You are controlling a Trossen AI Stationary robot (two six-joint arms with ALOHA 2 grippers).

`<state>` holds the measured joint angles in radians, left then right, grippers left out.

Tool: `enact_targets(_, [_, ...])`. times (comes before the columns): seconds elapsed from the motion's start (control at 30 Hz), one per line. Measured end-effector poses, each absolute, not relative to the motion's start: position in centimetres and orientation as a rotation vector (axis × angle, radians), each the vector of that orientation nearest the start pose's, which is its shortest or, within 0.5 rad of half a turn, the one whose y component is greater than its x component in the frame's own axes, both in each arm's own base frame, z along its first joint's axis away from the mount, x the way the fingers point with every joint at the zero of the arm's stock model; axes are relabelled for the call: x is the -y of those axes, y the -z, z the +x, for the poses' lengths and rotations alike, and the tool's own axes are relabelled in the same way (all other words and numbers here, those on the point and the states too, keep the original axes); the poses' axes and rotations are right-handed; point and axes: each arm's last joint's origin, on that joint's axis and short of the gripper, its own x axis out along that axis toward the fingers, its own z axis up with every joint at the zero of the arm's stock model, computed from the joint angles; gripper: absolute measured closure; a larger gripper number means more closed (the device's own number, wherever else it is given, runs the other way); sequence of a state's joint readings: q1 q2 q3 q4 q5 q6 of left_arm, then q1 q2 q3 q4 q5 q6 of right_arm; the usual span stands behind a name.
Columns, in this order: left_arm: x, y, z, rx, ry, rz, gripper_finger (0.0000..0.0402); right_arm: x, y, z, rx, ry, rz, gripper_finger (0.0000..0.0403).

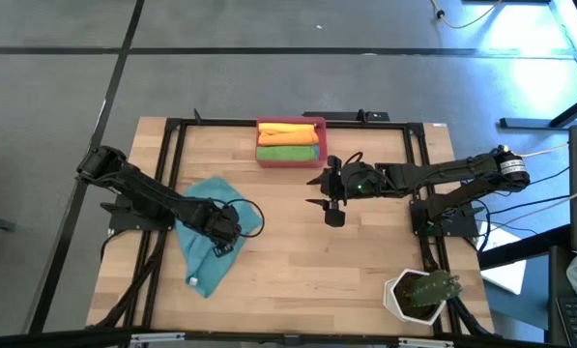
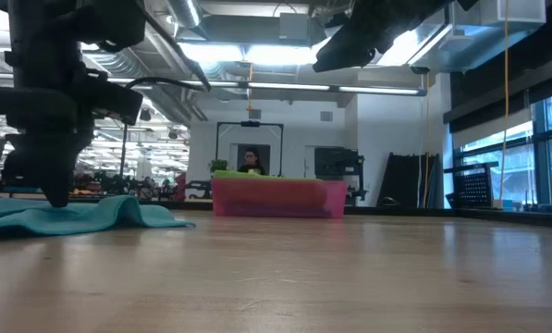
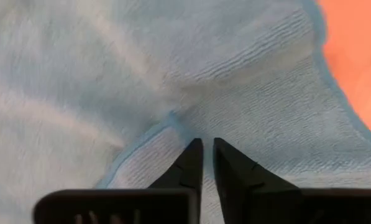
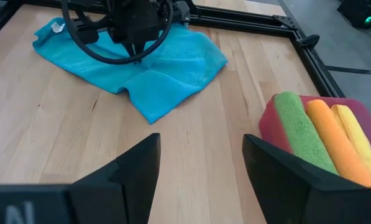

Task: Roll microfiber towels into tight, uniform cylinder then place into a basket
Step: Fold the blue microfiber towel

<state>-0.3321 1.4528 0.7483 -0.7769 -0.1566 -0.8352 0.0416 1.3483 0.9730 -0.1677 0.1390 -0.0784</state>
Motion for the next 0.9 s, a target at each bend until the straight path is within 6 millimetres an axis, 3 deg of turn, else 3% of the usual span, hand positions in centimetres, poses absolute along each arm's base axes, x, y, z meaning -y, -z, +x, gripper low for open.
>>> enact_targets(0.2, [6.8, -15.7, 21.5, -1.365, -0.402, -0.296, 0.0309, -0.8, -27.7, 29.4, -0.545, 0.074, -0.125, 0.0173])
enact_targets(0.47, [6.1, -15.7, 21.1, -1.395, -0.481, -0.308, 0.0224, -0.8, -27.7, 29.4, -0.545, 0.074, -0.124, 0.0173])
enact_targets(0.9, [5.6, -13.9, 19.5, -1.439, -0.556, -0.303, 0.0215, -0.8, -27.7, 29.4, -0.544, 0.08, -0.104, 0.0173])
